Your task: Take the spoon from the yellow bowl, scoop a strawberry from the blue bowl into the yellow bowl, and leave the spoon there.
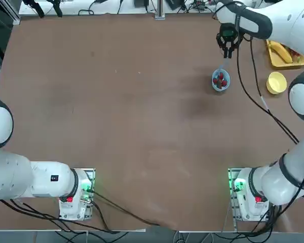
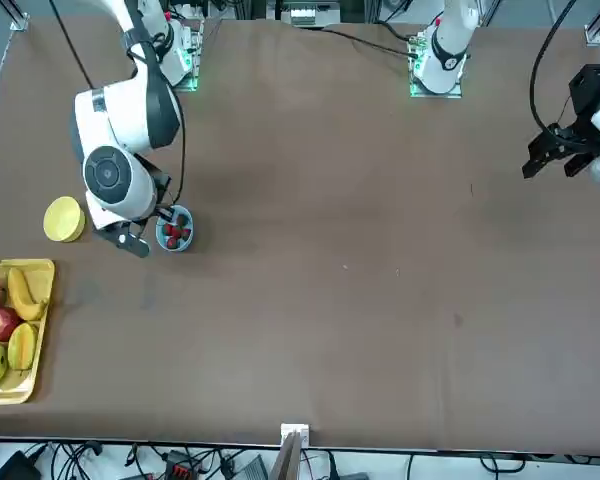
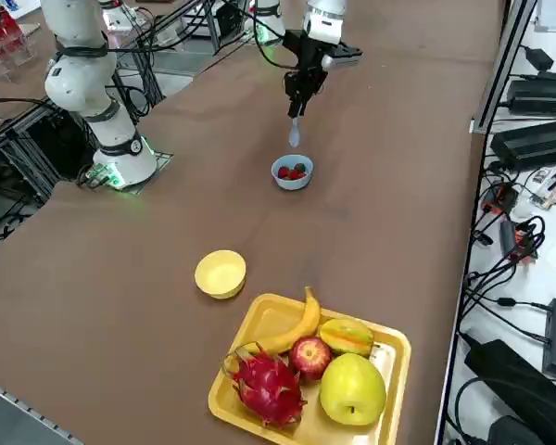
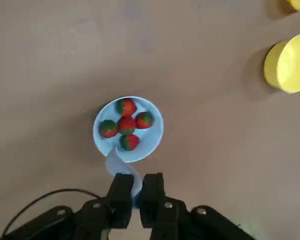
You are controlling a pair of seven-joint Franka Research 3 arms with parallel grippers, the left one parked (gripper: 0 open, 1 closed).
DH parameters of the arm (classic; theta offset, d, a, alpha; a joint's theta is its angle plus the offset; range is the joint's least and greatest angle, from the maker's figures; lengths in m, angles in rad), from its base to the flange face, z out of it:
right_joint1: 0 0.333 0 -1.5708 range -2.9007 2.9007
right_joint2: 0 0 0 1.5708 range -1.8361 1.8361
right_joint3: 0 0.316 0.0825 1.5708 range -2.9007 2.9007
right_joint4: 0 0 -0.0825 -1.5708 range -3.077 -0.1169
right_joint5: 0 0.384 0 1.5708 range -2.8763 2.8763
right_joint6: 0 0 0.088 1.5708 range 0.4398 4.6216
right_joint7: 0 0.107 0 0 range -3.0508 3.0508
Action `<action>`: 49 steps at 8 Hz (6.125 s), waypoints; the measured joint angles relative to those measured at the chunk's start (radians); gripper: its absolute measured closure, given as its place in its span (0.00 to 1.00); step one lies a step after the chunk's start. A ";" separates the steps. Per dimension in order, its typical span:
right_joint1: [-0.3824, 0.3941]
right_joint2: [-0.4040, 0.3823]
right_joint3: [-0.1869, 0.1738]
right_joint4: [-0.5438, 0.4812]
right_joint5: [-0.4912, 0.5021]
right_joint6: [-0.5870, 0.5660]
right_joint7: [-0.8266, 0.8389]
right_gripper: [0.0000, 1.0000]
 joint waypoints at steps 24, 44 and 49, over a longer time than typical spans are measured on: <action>0.042 0.125 -0.008 -0.048 -0.045 0.056 0.331 0.88; 0.244 0.326 0.003 0.106 -0.379 -0.121 0.328 0.88; 0.274 0.353 0.003 0.113 -0.436 -0.130 0.328 0.88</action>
